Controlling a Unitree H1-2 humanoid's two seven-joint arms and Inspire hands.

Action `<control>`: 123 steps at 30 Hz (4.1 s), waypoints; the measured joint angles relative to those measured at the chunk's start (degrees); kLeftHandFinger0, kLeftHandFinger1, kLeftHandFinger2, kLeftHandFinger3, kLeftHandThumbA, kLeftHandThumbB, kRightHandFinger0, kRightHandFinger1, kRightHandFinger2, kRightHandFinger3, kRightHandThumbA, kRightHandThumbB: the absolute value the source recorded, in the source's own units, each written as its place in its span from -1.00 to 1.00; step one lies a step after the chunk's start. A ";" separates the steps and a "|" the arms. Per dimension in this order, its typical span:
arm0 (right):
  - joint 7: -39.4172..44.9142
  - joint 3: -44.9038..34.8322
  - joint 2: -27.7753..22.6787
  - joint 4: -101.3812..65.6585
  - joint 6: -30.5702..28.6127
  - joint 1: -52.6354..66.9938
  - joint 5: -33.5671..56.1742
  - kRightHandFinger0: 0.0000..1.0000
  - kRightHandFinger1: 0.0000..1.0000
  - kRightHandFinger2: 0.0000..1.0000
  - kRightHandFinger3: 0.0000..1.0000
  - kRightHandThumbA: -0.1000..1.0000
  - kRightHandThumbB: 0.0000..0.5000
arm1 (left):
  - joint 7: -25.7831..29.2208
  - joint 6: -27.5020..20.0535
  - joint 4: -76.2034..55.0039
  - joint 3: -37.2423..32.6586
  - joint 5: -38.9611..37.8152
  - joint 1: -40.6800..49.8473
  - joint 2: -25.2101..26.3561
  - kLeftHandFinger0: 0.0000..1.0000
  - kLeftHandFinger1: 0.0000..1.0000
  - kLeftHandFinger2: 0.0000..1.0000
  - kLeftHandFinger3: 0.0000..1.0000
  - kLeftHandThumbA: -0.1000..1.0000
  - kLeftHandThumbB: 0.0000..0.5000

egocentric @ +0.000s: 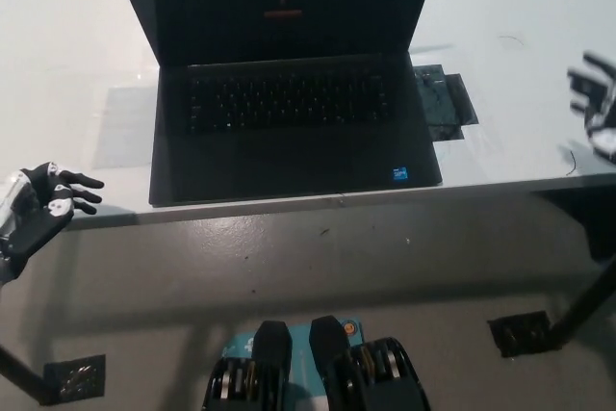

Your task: The robot uses its right hand to push down on the lid of a laptop kept in the middle of the desk to close it

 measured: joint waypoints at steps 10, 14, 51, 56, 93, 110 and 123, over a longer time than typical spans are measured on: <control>1.31 5.35 -0.26 14.15 -0.12 -20.86 -2.14 1.00 1.00 0.78 1.00 -0.41 0.28 | -0.02 0.49 0.10 0.00 -0.06 0.06 -0.06 0.05 0.03 0.07 -0.01 -1.00 -0.53; 2.12 8.21 1.52 21.23 -0.71 -28.44 -3.47 1.00 1.00 0.72 1.00 -0.38 0.29 | -0.02 0.77 0.04 -0.02 -0.02 0.14 -0.06 0.05 0.04 0.06 -0.03 -0.97 -0.49; 5.86 21.46 15.84 69.30 -25.48 -50.69 -20.93 1.00 1.00 0.94 0.92 -0.36 0.31 | -0.25 -0.27 -0.14 -0.92 1.45 -1.11 -0.04 0.14 0.08 0.09 0.01 -1.00 -0.51; 5.98 20.99 15.00 66.46 -26.27 -48.30 -20.98 1.00 1.00 1.00 0.95 -0.43 0.29 | -0.37 -0.31 -0.13 -0.90 1.46 -1.16 -0.03 0.19 0.14 0.13 -0.01 -0.95 -0.52; 6.34 6.90 20.09 19.91 -10.28 0.41 -8.84 1.00 1.00 0.97 1.00 -0.54 -0.28 | -0.65 -0.06 0.56 -0.23 1.52 -3.25 0.90 0.08 0.04 0.06 0.00 -1.00 -0.51; 5.47 5.97 20.94 19.64 -9.61 2.12 -7.19 1.00 1.00 1.00 1.00 -0.59 -0.32 | -0.76 0.98 0.06 -0.15 1.33 -3.14 1.13 0.08 0.01 0.03 -0.03 -1.00 -0.51; 5.48 2.78 17.20 8.09 -5.78 2.22 -4.38 1.00 1.00 0.90 1.00 -0.52 -0.21 | -0.75 1.75 -0.31 0.01 1.18 -2.33 1.14 0.15 0.08 0.10 -0.01 -1.00 -0.52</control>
